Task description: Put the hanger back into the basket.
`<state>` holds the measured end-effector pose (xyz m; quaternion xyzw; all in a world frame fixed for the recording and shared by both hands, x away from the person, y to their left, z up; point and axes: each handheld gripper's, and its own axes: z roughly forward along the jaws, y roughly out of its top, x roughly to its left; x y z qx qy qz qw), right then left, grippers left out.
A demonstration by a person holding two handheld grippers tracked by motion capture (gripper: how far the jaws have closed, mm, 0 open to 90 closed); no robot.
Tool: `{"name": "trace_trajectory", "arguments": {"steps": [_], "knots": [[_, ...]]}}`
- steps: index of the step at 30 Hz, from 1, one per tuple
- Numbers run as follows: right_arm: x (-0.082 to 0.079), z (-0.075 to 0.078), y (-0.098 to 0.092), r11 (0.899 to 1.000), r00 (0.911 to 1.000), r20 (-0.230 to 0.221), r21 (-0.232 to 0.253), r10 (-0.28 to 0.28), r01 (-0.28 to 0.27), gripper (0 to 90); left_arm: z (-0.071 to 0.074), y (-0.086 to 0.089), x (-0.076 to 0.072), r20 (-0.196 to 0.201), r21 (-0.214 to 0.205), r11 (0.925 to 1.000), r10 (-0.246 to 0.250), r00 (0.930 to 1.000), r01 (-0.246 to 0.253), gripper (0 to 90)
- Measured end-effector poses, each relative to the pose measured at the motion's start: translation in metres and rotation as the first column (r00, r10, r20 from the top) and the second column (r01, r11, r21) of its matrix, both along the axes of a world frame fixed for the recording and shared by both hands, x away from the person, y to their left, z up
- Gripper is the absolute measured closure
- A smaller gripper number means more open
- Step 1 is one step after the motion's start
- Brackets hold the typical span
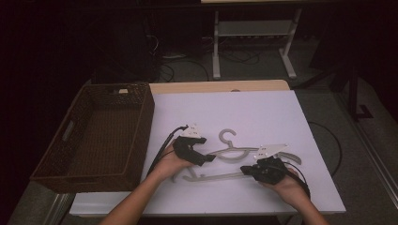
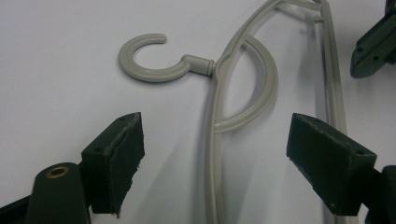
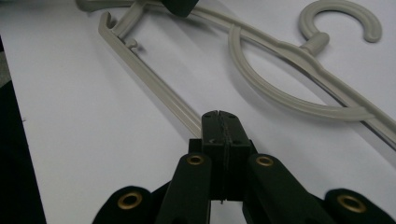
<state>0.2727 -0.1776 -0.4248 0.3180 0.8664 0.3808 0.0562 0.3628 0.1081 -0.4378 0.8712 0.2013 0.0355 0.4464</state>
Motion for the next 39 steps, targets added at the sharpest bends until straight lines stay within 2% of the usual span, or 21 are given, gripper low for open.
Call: {"name": "trace_trajectory", "arguments": {"steps": [2, 5, 7, 10, 14, 21, 25, 31, 34, 39], "knots": [[0.002, -0.003, 0.003, 1.0, 0.9999, 0.009, -0.013, 0.01, -0.01, 89.3, 0.0, 0.001, 0.001, 0.001, 0.001, 1.0, -0.003, 1.0, 0.003, 18.4], [0.004, -0.006, 0.006, 0.999, 0.9999, -0.008, -0.034, 0.013, -0.013, 89.4, 0.001, 0.001, 0.001, -0.001, -0.006, 1.0, -0.001, 1.0, 0.001, 18.0], [0.005, -0.01, 0.007, 0.998, 0.9998, 0.001, -0.057, 0.022, -0.022, 89.4, 0.001, 0.002, 0.001, -0.006, -0.007, 1.0, 0.0, 1.0, 0.0, 18.0], [0.005, -0.01, 0.008, 0.998, 0.9997, -0.015, -0.063, 0.017, -0.018, 89.4, 0.001, 0.002, 0.002, -0.006, -0.008, 1.0, -0.002, 1.0, 0.001, 17.9], [0.004, -0.015, 0.011, 0.995, 0.9996, -0.01, -0.094, 0.027, -0.027, 89.5, 0.0, 0.002, 0.001, -0.012, -0.008, 1.0, -0.006, 0.9999, 0.006, 18.1], [0.005, -0.016, 0.011, 0.996, 0.9997, -0.008, -0.089, 0.024, -0.025, 89.6, -0.004, -0.003, 0.002, -0.019, 0.013, 0.9994, -0.031, 0.9993, 0.031, 24.1], [0.005, -0.016, 0.011, 0.996, 0.9997, -0.013, -0.086, 0.022, -0.023, 89.6, -0.009, -0.01, 0.004, -0.043, 0.048, 0.9978, -0.044, 0.9981, 0.046, 34.6], [0.005, -0.016, 0.01, 0.996, 0.9996, -0.013, -0.083, 0.025, -0.026, 89.6, -0.011, -0.02, 0.004, -0.023, 0.121, 0.99, -0.071, 0.9972, 0.073, 58.6], [0.005, -0.016, 0.01, 0.996, 0.9996, -0.015, -0.082, 0.023, -0.024, 89.6, -0.011, -0.02, 0.003, -0.012, 0.13, 0.9886, -0.075, 0.9971, 0.076, 68.1], [0.004, -0.016, 0.01, 0.996, 0.9997, -0.011, -0.083, 0.022, -0.023, 89.6, -0.011, -0.02, 0.003, -0.012, 0.126, 0.9888, -0.079, 0.9968, 0.08, 77.7]]}}
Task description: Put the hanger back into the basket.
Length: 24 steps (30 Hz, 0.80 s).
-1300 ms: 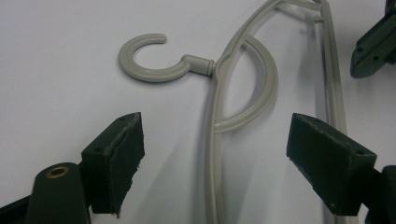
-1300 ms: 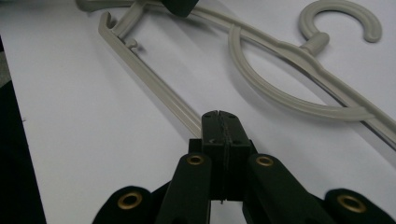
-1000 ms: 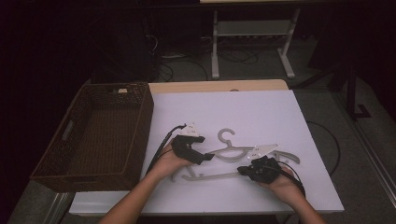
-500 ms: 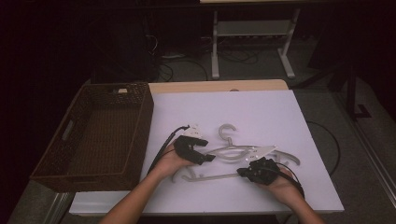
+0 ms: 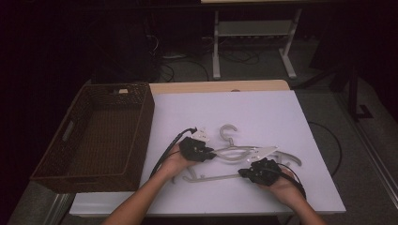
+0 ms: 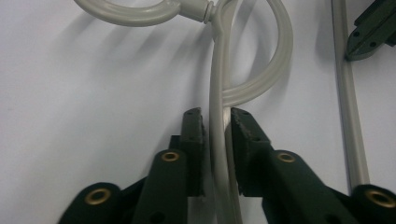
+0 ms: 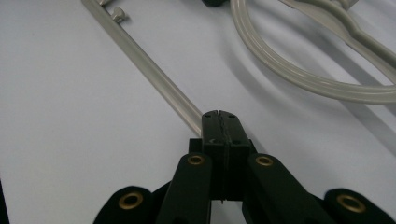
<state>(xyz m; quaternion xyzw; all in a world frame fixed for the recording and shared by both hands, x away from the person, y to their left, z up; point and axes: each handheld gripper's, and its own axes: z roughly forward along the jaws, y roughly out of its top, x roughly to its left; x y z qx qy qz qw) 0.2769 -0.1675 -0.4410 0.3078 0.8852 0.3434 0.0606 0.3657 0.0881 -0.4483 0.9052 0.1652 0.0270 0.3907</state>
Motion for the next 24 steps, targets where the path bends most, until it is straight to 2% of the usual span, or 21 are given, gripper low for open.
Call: {"name": "trace_trajectory", "arguments": {"steps": [7, 12, 18, 21, 22, 24], "knots": [[0.0, 0.001, 0.0, 1.0, 1.0, 0.002, -0.004, 0.005, -0.005, 89.6, 0.001, 0.001, 0.001, -0.03, -0.024, 0.9996, 0.014, 0.9994, -0.014, 81.3], [-0.002, 0.003, -0.001, 1.0, 1.0, 0.003, 0.007, 0.007, -0.007, 89.3, 0.004, 0.002, -0.001, -0.029, -0.028, 0.9994, 0.021, 0.9994, -0.022, 81.8], [-0.011, 0.016, -0.008, 0.994, 0.9997, 0.023, 0.107, 0.005, -0.008, 76.1, 0.012, 0.006, -0.002, -0.028, -0.036, 0.9988, 0.032, 0.9991, -0.033, 82.0], [-0.015, 0.022, -0.013, 0.989, 0.9994, 0.035, 0.145, -0.008, 0.003, 66.3, 0.02, 0.009, -0.003, -0.009, -0.022, 0.9988, 0.045, 0.999, -0.045, 82.0], [-0.014, 0.022, -0.015, 0.988, 0.9984, 0.057, 0.154, 0.0, -0.009, 62.2, 0.022, 0.01, -0.003, -0.008, -0.025, 0.9984, 0.051, 0.9987, -0.051, 82.1], [-0.014, 0.024, -0.016, 0.984, 0.9979, 0.065, 0.178, -0.001, -0.01, 57.4, 0.031, 0.014, -0.004, -0.003, -0.029, 0.9975, 0.065, 0.9979, -0.065, 82.1]]}}
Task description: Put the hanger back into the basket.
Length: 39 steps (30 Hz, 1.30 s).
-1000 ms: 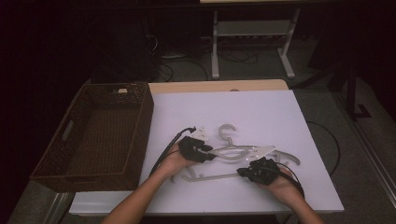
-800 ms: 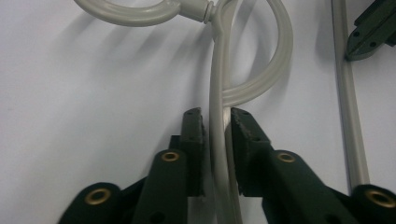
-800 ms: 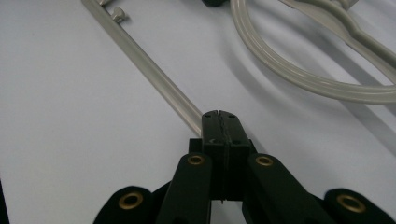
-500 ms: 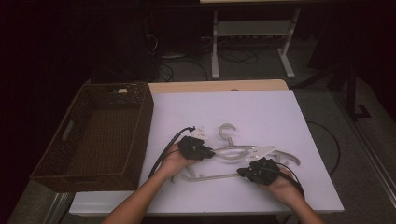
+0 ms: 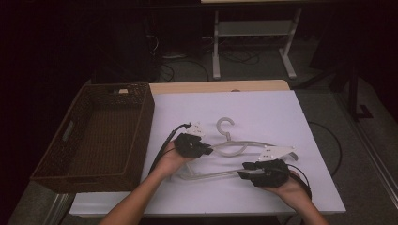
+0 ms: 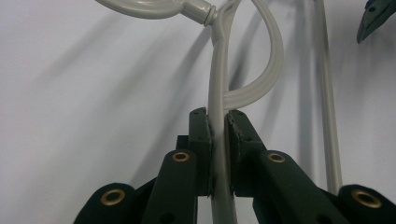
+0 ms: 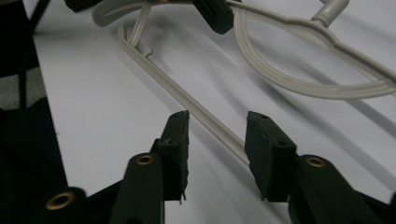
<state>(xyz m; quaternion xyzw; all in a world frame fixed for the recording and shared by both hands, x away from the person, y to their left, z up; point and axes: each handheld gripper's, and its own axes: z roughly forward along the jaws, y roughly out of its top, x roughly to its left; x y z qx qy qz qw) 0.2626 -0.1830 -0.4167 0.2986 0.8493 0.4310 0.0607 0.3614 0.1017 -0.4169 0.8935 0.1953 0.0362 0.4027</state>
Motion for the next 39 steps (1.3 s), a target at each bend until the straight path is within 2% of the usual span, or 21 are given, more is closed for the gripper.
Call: {"name": "trace_trajectory", "arguments": {"steps": [2, 3, 5, 7, 15, 17, 20, 22, 25, 26, 27, 29, 30, 32, 36, 39], "knots": [[-0.001, 0.004, -0.001, 1.0, 0.9999, 0.017, 0.019, 0.002, -0.002, 51.3, 0.01, 0.004, 0.001, 0.014, 0.004, 1.0, 0.009, 0.9999, -0.009, 82.1], [-0.002, 0.005, -0.001, 1.0, 0.9998, 0.021, 0.029, 0.0, -0.001, 49.0, 0.015, 0.006, 0.001, 0.014, -0.008, 0.9998, 0.017, 0.9997, -0.017, 82.1], [-0.003, 0.006, -0.001, 0.999, 0.9996, 0.029, 0.041, 0.002, -0.003, 46.1, 0.025, 0.01, 0.003, 0.028, 0.003, 0.9998, 0.019, 0.9994, -0.019, 82.1], [-0.004, 0.007, -0.002, 0.999, 0.9995, 0.032, 0.044, 0.001, -0.003, 43.3, 0.034, 0.014, 0.003, 0.034, -0.007, 0.9993, 0.036, 0.9988, -0.036, 82.1], [-0.006, 0.009, -0.003, 0.999, 0.9988, 0.049, 0.054, 0.005, -0.008, 39.8, 0.071, 0.035, 0.008, 0.057, 0.02, 0.9943, 0.104, 0.993, -0.105, 82.1], [-0.006, 0.01, -0.004, 0.998, 0.9988, 0.049, 0.054, 0.004, -0.006, 39.1, 0.079, 0.042, 0.01, 0.057, 0.019, 0.9926, 0.119, 0.9912, -0.12, 82.1], [-0.005, 0.009, -0.004, 0.999, 0.9989, 0.047, 0.052, 0.002, -0.004, 38.8, 0.093, 0.057, 0.013, 0.064, -0.003, 0.9883, 0.152, 0.9862, -0.153, 82.1], [-0.005, 0.009, -0.004, 0.999, 0.9992, 0.041, 0.053, -0.004, 0.001, 38.7, 0.101, 0.066, 0.015, 0.054, -0.019, 0.9852, 0.171, 0.9837, -0.171, 82.1], [-0.005, 0.008, -0.004, 0.999, 0.9991, 0.042, 0.05, -0.008, 0.006, 38.6, 0.114, 0.079, 0.015, 0.065, -0.01, 0.9811, 0.193, 0.979, -0.193, 82.1], [-0.005, 0.008, -0.004, 0.999, 0.9991, 0.042, 0.05, -0.008, 0.006, 38.6, 0.114, 0.079, 0.015, 0.065, -0.01, 0.9811, 0.193, 0.979, -0.193, 82.1], [-0.004, 0.008, -0.004, 0.999, 0.9992, 0.038, 0.051, -0.013, 0.011, 38.4, 0.122, 0.089, 0.015, 0.068, -0.017, 0.9773, 0.212, 0.9749, -0.211, 82.1], [-0.004, 0.007, -0.004, 0.999, 0.9991, 0.041, 0.049, -0.011, 0.009, 38.0, 0.126, 0.095, 0.015, 0.067, -0.02, 0.9759, 0.218, 0.9736, -0.217, 82.1], [-0.004, 0.007, -0.004, 0.999, 0.9992, 0.037, 0.048, -0.014, 0.013, 37.8, 0.132, 0.107, 0.015, 0.068, -0.034, 0.9701, 0.242, 0.9679, -0.24, 82.1], [-0.003, 0.007, -0.004, 0.999, 0.9991, 0.039, 0.047, -0.019, 0.018, 37.7, 0.139, 0.121, 0.015, 0.076, -0.03, 0.9657, 0.259, 0.9628, -0.258, 82.1], [-0.003, 0.007, -0.004, 0.999, 0.9989, 0.039, 0.047, -0.028, 0.026, 36.5, 0.147, 0.145, 0.014, 0.086, -0.034, 0.9557, 0.294, 0.9519, -0.292, 82.1], [-0.002, 0.006, -0.004, 0.998, 0.9984, 0.043, 0.05, -0.036, 0.034, 34.0, 0.15, 0.164, 0.013, 0.08, -0.048, 0.9452, 0.326, 0.942, -0.323, 82.1]]}}
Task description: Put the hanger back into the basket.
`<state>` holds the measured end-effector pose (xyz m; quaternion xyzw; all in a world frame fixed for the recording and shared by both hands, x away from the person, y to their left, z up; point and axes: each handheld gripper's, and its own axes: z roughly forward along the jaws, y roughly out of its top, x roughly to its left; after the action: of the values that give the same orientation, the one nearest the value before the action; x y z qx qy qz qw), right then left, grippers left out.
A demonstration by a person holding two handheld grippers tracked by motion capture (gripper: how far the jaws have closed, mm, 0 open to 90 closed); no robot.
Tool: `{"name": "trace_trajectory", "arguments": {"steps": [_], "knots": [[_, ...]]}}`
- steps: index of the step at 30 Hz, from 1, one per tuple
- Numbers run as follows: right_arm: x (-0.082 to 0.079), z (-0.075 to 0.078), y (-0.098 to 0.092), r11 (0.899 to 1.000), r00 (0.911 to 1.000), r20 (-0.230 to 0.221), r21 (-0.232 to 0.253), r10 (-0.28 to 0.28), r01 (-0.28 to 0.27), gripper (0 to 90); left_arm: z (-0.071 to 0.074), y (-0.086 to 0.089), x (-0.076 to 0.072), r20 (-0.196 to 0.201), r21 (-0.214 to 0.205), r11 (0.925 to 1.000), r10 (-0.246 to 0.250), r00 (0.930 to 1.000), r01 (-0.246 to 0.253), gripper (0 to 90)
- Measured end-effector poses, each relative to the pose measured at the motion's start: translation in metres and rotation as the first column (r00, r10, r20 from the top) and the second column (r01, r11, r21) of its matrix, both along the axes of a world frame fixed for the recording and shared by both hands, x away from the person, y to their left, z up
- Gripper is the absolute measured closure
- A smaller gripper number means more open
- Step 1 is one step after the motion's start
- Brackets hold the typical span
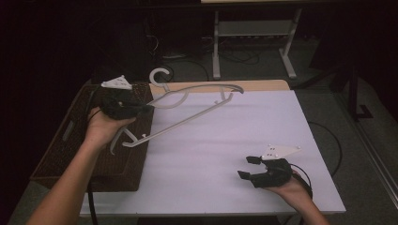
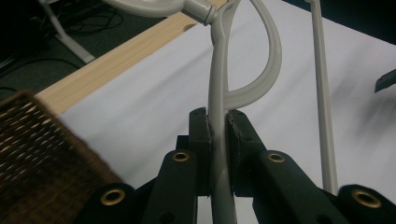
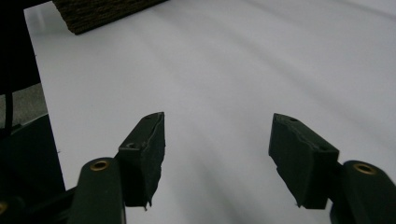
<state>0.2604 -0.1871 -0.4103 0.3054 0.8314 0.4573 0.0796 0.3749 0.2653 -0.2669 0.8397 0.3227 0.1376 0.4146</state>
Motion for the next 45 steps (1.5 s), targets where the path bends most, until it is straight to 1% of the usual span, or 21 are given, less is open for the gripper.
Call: {"name": "trace_trajectory", "arguments": {"steps": [5, 6, 8, 9, 12, 16, 17, 19, 20, 21, 22, 23, 25, 29, 34, 35, 36, 37, 40, 42, 45], "knots": [[0.001, -0.001, 0.001, 1.0, 0.9994, 0.022, -0.008, -0.029, 0.029, 20.1, 0.005, 0.032, -0.002, 0.009, -0.006, 0.9984, 0.056, 0.9984, -0.056, 82.0], [0.001, -0.001, 0.002, 0.999, 0.9989, 0.026, -0.009, -0.038, 0.038, 17.0, 0.006, 0.039, -0.003, 0.01, 0.0, 0.9978, 0.066, 0.9978, -0.066, 82.1], [0.001, -0.001, 0.003, 0.998, 0.998, 0.028, -0.01, -0.056, 0.056, 12.8, 0.007, 0.052, -0.004, 0.011, -0.009, 0.9956, 0.093, 0.9956, -0.093, 82.1], [0.001, -0.001, 0.003, 0.998, 0.9974, 0.03, -0.014, -0.066, 0.066, 12.1, 0.008, 0.059, -0.005, 0.013, -0.006, 0.9949, 0.101, 0.9948, -0.101, 82.1], [0.001, -0.001, 0.004, 0.997, 0.9966, 0.037, -0.019, -0.074, 0.075, 2.1, 0.009, 0.078, -0.007, 0.016, -0.008, 0.99, 0.141, 0.9899, -0.141, 82.1], [0.001, -0.001, 0.004, 0.996, 0.9953, 0.046, -0.028, -0.086, 0.087, 1.4, 0.01, 0.102, -0.009, 0.02, 0.0, 0.9839, 0.179, 0.9837, -0.179, 82.1], [0.001, -0.001, 0.004, 0.996, 0.9953, 0.042, -0.026, -0.088, 0.089, 1.4, 0.009, 0.11, -0.01, 0.019, 0.001, 0.9811, 0.194, 0.9809, -0.194, 82.0], [0.003, -0.002, 0.003, 0.996, 0.9946, 0.055, -0.026, -0.088, 0.089, 1.4, 0.009, 0.121, -0.012, 0.027, 0.01, 0.9774, 0.211, 0.9772, -0.211, 82.0], [0.003, -0.002, 0.003, 0.996, 0.9948, 0.053, -0.028, -0.087, 0.089, 1.6, 0.009, 0.126, -0.013, 0.028, 0.014, 0.9752, 0.22, 0.975, -0.221, 82.0], [0.003, -0.002, 0.003, 0.996, 0.9948, 0.053, -0.028, -0.087, 0.089, 1.6, 0.009, 0.126, -0.013, 0.028, 0.014, 0.9752, 0.22, 0.975, -0.221, 82.0], [0.003, -0.002, 0.004, 0.995, 0.9946, 0.046, -0.029, -0.093, 0.095, 1.8, 0.007, 0.136, -0.014, 0.025, 0.015, 0.9702, 0.241, 0.9701, -0.242, 82.0], [0.003, -0.002, 0.004, 0.995, 0.9947, 0.046, -0.029, -0.092, 0.093, 1.8, 0.006, 0.139, -0.015, 0.026, 0.016, 0.9681, 0.25, 0.968, -0.25, 82.0], [0.003, -0.003, 0.004, 0.995, 0.9946, 0.046, -0.033, -0.093, 0.095, 1.9, 0.004, 0.15, -0.017, 0.027, 0.043, 0.9638, 0.262, 0.9647, -0.263, 82.1], [0.004, -0.004, 0.004, 0.995, 0.9947, 0.043, -0.037, -0.094, 0.095, 1.9, 0.001, 0.167, -0.02, 0.037, 0.056, 0.9545, 0.291, 0.9559, -0.293, 82.0], [0.005, -0.004, 0.004, 0.994, 0.9945, 0.045, -0.041, -0.095, 0.097, 2.1, -0.003, 0.188, -0.024, 0.043, 0.056, 0.9419, 0.329, 0.9433, -0.331, 82.0], [0.005, -0.004, 0.004, 0.994, 0.9945, 0.045, -0.042, -0.095, 0.097, 2.2, -0.005, 0.192, -0.024, 0.041, 0.059, 0.9397, 0.335, 0.9414, -0.337, 82.0], [0.005, -0.004, 0.004, 0.994, 0.9945, 0.045, -0.042, -0.095, 0.097, 2.2, -0.005, 0.192, -0.024, 0.041, 0.059, 0.9397, 0.335, 0.9414, -0.337, 82.0], [0.005, -0.004, 0.003, 0.994, 0.9943, 0.042, -0.042, -0.098, 0.1, 3.3, -0.008, 0.199, -0.025, 0.04, 0.072, 0.9343, 0.347, 0.937, -0.349, 82.0], [0.005, -0.005, 0.004, 0.994, 0.9943, 0.038, -0.038, -0.1, 0.102, 3.3, -0.012, 0.207, -0.026, 0.038, 0.07, 0.9273, 0.366, 0.9299, -0.368, 82.0], [0.005, -0.005, 0.004, 0.994, 0.9944, 0.034, -0.039, -0.1, 0.101, 3.3, -0.014, 0.213, -0.028, 0.038, 0.077, 0.921, 0.38, 0.9243, -0.382, 82.0], [0.005, -0.005, 0.004, 0.994, 0.9943, 0.034, -0.04, -0.101, 0.102, 3.4, -0.017, 0.219, -0.03, 0.036, 0.092, 0.9162, 0.388, 0.9208, -0.39, 82.0]]}}
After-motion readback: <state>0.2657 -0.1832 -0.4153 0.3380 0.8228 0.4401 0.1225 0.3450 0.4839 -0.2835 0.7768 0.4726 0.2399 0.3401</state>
